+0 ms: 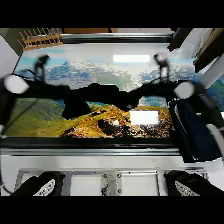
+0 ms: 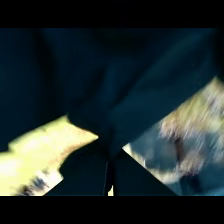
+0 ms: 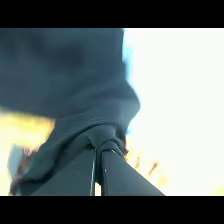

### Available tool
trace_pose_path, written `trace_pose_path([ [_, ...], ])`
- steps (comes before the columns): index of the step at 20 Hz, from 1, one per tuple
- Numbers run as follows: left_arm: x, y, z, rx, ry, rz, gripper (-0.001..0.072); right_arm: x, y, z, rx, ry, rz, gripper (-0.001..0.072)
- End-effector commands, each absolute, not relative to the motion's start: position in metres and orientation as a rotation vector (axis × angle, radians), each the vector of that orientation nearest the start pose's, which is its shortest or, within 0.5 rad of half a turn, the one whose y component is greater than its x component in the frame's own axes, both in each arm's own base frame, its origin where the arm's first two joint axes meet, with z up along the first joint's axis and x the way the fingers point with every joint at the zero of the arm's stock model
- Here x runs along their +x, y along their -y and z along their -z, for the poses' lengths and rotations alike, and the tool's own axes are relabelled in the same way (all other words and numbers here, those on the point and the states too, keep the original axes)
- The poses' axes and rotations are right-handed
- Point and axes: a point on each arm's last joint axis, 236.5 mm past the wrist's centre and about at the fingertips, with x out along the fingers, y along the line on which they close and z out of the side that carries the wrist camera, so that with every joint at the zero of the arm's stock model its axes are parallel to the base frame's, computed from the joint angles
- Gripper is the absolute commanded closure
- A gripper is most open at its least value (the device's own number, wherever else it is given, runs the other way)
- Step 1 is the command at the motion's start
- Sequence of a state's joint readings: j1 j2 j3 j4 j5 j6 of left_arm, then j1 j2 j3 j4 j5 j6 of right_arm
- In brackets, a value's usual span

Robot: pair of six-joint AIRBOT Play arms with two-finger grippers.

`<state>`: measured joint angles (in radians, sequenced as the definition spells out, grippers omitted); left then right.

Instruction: Fold the clothes and pants, and hang the long-sleeved shirts on hangers.

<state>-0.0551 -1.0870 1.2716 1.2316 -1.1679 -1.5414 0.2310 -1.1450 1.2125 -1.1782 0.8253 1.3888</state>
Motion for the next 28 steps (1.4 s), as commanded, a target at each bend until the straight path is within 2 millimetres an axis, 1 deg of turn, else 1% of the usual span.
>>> trace_pose_path([
  [1,0.346,0.064,-0.317,-0.161,-0.550,0.249,0.0703,0.393,-0.122,-0.336,0.022,-0.328,-0.395,0.0697],
  [2,0.327,0.061,-0.363,-0.150,-0.419,0.247,0.0703,0.372,-0.118,-0.383,0.022,-0.211,-0.394,0.0697],
  [3,0.305,0.062,-0.404,-0.142,-0.291,0.252,0.0703,0.351,-0.113,-0.420,0.024,-0.113,-0.392,0.0697],
  [4,0.280,0.062,-0.439,-0.133,-0.180,0.258,0.0703,0.330,-0.108,-0.452,0.028,-0.016,-0.387,0.0697],
  [5,0.258,0.063,-0.464,-0.124,-0.097,0.263,0.0703,0.310,-0.103,-0.479,0.034,0.070,-0.380,0.0697],
  [7,0.218,0.062,-0.501,-0.114,0.036,0.269,0.0703,0.273,-0.092,-0.521,0.050,0.229,-0.363,0.0697],
  [8,0.202,0.062,-0.513,-0.110,0.084,0.269,0.0703,0.257,-0.087,-0.537,0.058,0.294,-0.355,0.0697],
  [10,0.179,0.061,-0.530,-0.106,0.150,0.271,0.0703,0.235,-0.079,-0.561,0.072,0.394,-0.342,0.0697],
  [12,0.170,0.061,-0.539,-0.109,0.193,0.272,0.0704,0.221,-0.072,-0.579,0.087,0.477,-0.327,0.0697],
  [13,0.170,0.060,-0.540,-0.110,0.198,0.270,0.0703,0.218,-0.069,-0.587,0.095,0.514,-0.319,0.0698],
  [14,0.176,0.060,-0.538,-0.111,0.183,0.269,0.0703,0.217,-0.067,-0.593,0.103,0.542,-0.312,0.0698],
  [15,0.186,0.060,-0.532,-0.112,0.156,0.269,0.0704,0.220,-0.066,-0.596,0.110,0.560,-0.306,0.0698],
  [16,0.200,0.061,-0.522,-0.113,0.109,0.270,0.0704,0.226,-0.065,-0.597,0.122,0.564,-0.305,0.0698],
  [17,0.217,0.062,-0.509,-0.113,0.048,0.270,0.0703,0.236,-0.067,-0.594,0.140,0.548,-0.310,0.0698],
  [18,0.238,0.064,-0.488,-0.112,-0.041,0.271,0.0703,0.252,-0.070,-0.586,0.154,0.514,-0.315,0.0698],
  [19,0.258,0.065,-0.463,-0.111,-0.141,0.272,0.0703,0.272,-0.075,-0.574,0.161,0.463,-0.319,0.0698],
  [20,0.281,0.066,-0.433,-0.113,-0.258,0.274,0.0704,0.297,-0.081,-0.556,0.164,0.393,-0.325,0.0698],
  [21,0.304,0.067,-0.401,-0.119,-0.369,0.274,0.0703,0.324,-0.088,-0.534,0.161,0.313,-0.329,0.0697],
  [23,0.352,0.068,-0.330,-0.144,-0.569,0.265,0.0704,0.388,-0.104,-0.472,0.144,0.118,-0.335,0.0698],
  [24,0.378,0.067,-0.294,-0.158,-0.649,0.256,0.0703,0.421,-0.111,-0.434,0.136,0.017,-0.334,0.0698],
  [26,0.436,0.063,-0.233,-0.199,-0.717,0.224,0.0703,0.484,-0.121,-0.360,0.118,-0.140,-0.319,0.0697],
  [27,0.463,0.061,-0.210,-0.193,-0.717,0.213,0.0703,0.514,-0.122,-0.323,0.110,-0.196,-0.302,0.0697],
  [28,0.491,0.058,-0.186,-0.182,-0.717,0.206,0.0703,0.539,-0.123,-0.293,0.105,-0.227,-0.285,0.0696],
])
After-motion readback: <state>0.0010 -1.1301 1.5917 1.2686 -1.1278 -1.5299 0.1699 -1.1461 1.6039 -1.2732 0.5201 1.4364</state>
